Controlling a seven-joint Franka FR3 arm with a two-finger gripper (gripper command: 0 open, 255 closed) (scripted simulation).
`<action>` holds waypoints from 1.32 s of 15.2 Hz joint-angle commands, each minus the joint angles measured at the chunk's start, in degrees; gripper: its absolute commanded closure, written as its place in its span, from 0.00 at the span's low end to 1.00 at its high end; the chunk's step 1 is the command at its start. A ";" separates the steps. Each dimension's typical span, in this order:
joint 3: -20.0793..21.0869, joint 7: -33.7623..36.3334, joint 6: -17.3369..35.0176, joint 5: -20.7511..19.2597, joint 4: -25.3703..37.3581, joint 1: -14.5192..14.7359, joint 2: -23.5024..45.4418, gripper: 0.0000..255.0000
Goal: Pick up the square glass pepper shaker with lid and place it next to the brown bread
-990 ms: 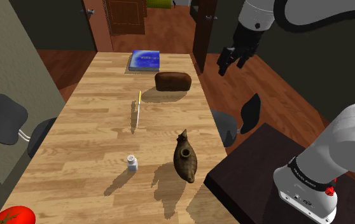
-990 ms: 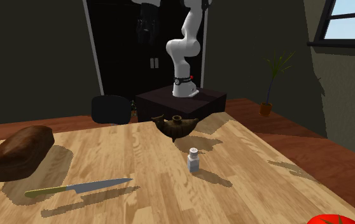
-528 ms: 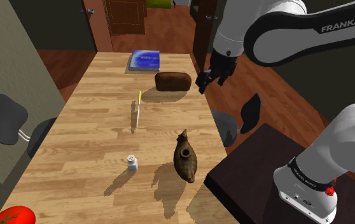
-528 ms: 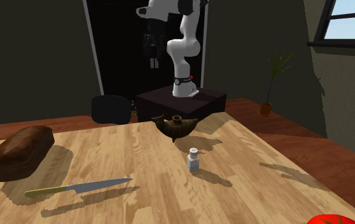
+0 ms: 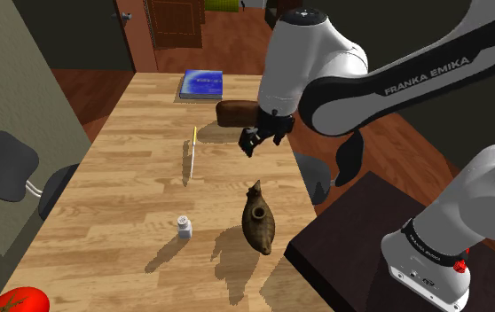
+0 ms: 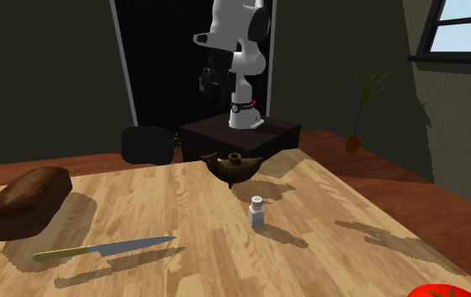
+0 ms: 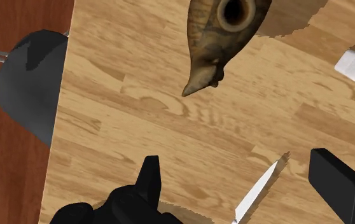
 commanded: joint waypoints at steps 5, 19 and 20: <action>4.79 13.52 5.41 -10.62 5.63 -0.51 13.59 0.00; -1.39 37.50 5.47 -33.13 30.76 14.39 46.07 0.00; -1.95 38.21 5.18 -33.75 33.06 15.59 48.24 0.00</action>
